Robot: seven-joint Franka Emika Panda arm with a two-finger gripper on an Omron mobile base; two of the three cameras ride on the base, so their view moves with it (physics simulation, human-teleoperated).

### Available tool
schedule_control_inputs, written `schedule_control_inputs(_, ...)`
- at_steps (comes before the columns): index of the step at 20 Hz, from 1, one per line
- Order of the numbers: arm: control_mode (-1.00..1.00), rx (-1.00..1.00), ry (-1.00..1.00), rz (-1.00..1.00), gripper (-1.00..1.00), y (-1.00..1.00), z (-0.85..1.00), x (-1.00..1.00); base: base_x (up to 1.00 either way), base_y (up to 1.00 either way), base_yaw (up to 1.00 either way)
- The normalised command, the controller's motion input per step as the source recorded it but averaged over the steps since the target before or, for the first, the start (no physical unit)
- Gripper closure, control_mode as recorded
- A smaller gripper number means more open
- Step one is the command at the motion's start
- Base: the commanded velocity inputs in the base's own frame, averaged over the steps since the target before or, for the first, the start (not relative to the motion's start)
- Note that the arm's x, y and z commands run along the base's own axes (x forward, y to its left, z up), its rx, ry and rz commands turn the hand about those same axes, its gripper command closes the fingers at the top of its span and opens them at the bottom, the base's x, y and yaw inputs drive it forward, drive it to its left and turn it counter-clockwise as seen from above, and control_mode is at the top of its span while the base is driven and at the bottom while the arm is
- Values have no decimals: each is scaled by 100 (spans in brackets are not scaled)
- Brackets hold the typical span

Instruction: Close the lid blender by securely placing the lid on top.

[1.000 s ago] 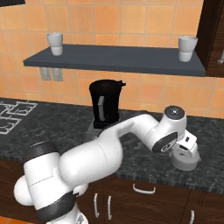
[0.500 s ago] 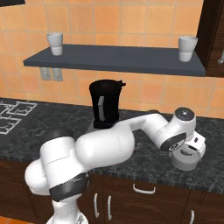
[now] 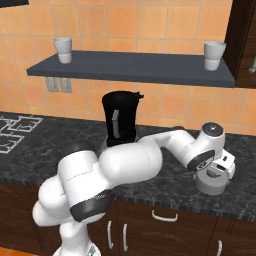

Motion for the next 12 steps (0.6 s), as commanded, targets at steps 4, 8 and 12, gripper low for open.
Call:
schedule_control_inputs(4,-100,0,4,0,-100,-17,-21,25,0,0,0)
schedule_control_inputs(8,-100,0,4,1,-100,-18,-20,24,0,0,0)
schedule_control_inputs(12,-100,0,3,1,-100,-17,-18,23,0,0,0)
